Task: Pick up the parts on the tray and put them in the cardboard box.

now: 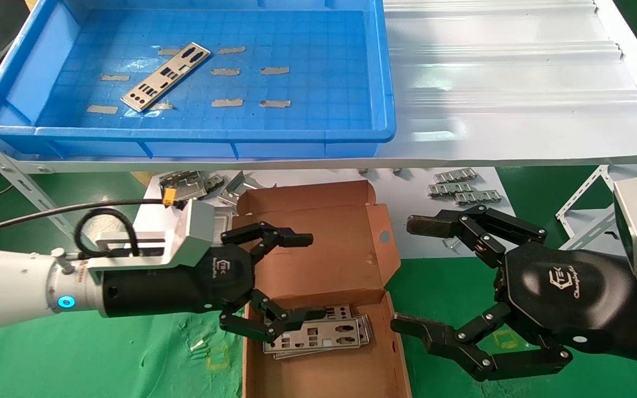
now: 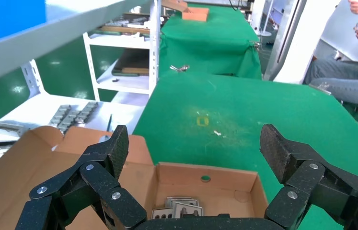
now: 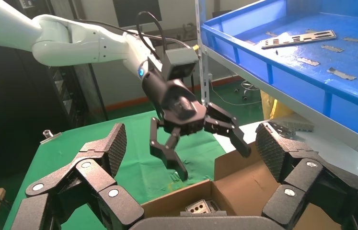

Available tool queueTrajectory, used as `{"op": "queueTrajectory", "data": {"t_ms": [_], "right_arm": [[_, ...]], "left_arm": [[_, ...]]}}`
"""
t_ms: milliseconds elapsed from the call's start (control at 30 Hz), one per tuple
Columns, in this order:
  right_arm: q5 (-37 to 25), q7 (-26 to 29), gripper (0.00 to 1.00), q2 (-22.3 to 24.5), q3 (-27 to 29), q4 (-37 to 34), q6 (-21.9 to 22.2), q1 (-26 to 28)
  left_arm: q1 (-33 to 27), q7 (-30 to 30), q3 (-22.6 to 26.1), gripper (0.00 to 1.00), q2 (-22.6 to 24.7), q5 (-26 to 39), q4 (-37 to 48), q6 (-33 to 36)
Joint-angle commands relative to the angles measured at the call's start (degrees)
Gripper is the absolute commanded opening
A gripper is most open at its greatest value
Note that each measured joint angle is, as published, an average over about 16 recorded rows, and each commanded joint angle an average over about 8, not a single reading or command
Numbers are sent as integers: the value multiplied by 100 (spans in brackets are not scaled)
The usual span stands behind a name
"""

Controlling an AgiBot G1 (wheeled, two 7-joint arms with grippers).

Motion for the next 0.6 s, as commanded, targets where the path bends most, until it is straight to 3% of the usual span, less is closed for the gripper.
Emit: {"op": "queueTrajectory", "data": {"t_ms": [33, 600], "right_arm": [[0, 0, 100, 0, 0, 0, 0, 0], [0, 0, 100, 0, 0, 0, 0, 0]], "left_arm": [[87, -110, -84, 100, -116, -60, -204, -19], [835, -1051, -803, 100, -1111, -576, -1955, -186]]}}
